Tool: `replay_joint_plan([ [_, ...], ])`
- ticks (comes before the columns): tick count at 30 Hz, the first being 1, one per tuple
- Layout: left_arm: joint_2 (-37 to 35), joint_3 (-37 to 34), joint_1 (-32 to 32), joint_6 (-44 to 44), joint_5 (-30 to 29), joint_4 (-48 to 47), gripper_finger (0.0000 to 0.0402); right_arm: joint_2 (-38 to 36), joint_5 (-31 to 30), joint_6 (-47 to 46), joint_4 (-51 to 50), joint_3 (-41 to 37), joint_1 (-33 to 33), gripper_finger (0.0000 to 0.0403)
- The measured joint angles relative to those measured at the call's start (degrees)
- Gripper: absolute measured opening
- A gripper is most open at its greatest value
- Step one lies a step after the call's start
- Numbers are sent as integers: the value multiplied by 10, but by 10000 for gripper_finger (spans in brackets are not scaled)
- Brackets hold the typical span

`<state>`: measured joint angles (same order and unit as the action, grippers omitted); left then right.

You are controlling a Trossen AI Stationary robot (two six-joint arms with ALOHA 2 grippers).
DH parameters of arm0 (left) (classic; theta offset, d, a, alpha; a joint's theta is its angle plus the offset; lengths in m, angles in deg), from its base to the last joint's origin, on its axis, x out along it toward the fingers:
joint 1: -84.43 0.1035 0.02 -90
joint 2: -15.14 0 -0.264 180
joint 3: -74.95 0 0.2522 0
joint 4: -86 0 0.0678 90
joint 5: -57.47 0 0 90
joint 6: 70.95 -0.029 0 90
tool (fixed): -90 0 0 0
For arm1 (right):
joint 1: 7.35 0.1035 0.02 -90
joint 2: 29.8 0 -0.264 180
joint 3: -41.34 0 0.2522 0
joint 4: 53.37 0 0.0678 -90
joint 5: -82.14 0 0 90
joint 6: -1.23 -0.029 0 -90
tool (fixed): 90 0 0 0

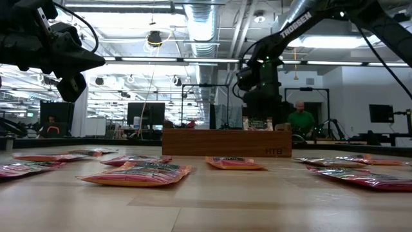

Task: Pick & Place Tea
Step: Put the brown tea bag into the right section of the wooden organizer

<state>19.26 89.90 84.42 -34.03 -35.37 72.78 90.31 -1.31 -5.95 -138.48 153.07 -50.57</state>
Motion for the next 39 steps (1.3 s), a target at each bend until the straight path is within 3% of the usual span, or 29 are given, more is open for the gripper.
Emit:
replay_joint_plan([
  [5,0,0,0,0,0,0,0,0,-18,-76,-7,0,11,196],
  [12,0,0,0,-10,0,0,0,0,-22,-113,-77,0,-8,198],
  [21,0,0,0,-31,0,0,0,-5,-22,-144,-81,0,9,201],
  [29,0,0,0,-31,0,0,0,-84,-76,-192,-79,-2,12,193],
  [33,0,0,0,-31,0,0,0,-168,-82,-232,-26,-63,3,186],
  [39,0,0,0,-45,0,0,0,-297,-56,-350,162,-251,4,167],
])
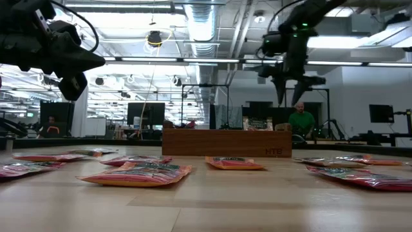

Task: Pick & Place Tea
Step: Put the brown tea bag into the right section of the wooden organizer

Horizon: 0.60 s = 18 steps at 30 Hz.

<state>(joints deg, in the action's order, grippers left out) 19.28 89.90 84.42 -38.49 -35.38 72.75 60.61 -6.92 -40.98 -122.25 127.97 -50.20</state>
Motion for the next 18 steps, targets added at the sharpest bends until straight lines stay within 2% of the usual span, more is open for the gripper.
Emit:
replay_joint_plan([
  [3,0,0,0,-13,0,0,0,-34,7,-71,94,-80,9,160],
  [6,0,0,0,-14,0,0,0,-43,11,-146,154,-127,16,156],
  [18,0,0,0,2,17,0,0,51,7,-200,186,-140,7,154],
])
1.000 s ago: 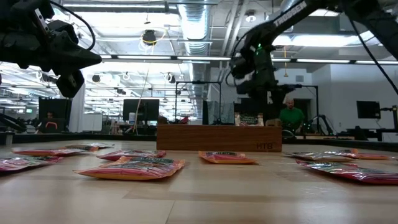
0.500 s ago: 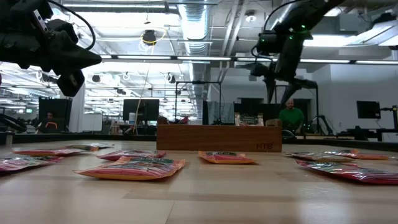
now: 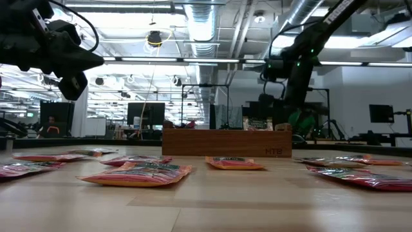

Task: Pick & Place Tea
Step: Put the brown tea bag into the right section of the wooden organizer

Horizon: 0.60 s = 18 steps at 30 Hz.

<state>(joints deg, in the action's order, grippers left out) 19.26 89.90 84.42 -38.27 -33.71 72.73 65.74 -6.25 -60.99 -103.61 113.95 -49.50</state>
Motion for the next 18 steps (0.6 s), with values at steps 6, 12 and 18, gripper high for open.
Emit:
replay_joint_plan([
  [6,0,0,0,0,5,0,0,31,21,-14,30,5,0,154],
  [12,0,0,0,0,5,0,0,57,29,-27,33,10,-1,154],
  [18,0,0,0,0,5,0,0,70,29,-29,34,11,-4,154],
])
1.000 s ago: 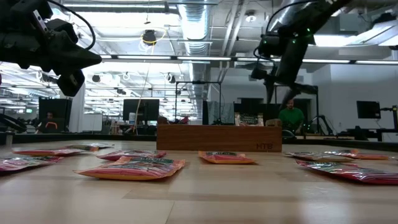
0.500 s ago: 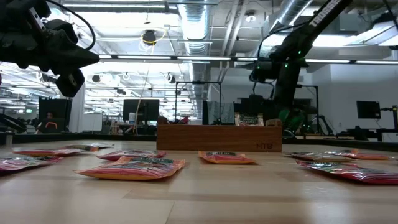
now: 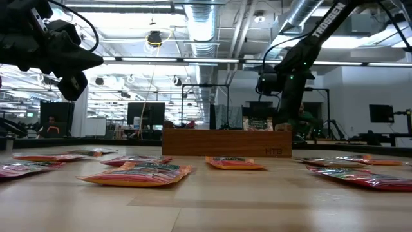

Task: Pick & Place Tea
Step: Put the brown tea bag into the right section of the wooden organizer

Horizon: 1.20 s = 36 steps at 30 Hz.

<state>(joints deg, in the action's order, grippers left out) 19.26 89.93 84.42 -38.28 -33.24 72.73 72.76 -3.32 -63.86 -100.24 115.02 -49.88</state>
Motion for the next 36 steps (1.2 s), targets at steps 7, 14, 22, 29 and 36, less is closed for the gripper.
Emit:
replay_joint_plan([
  [7,0,0,0,-1,0,0,0,0,-10,-15,0,0,-5,144],
  [14,0,0,0,0,0,0,0,0,-14,-20,0,0,-7,115],
  [22,0,0,0,0,0,0,0,0,-10,-29,8,0,-7,109],
  [29,0,0,0,-1,0,0,0,0,34,-22,1,5,-11,109],
  [36,0,0,0,-5,0,0,0,-1,41,0,-29,47,-32,107],
])
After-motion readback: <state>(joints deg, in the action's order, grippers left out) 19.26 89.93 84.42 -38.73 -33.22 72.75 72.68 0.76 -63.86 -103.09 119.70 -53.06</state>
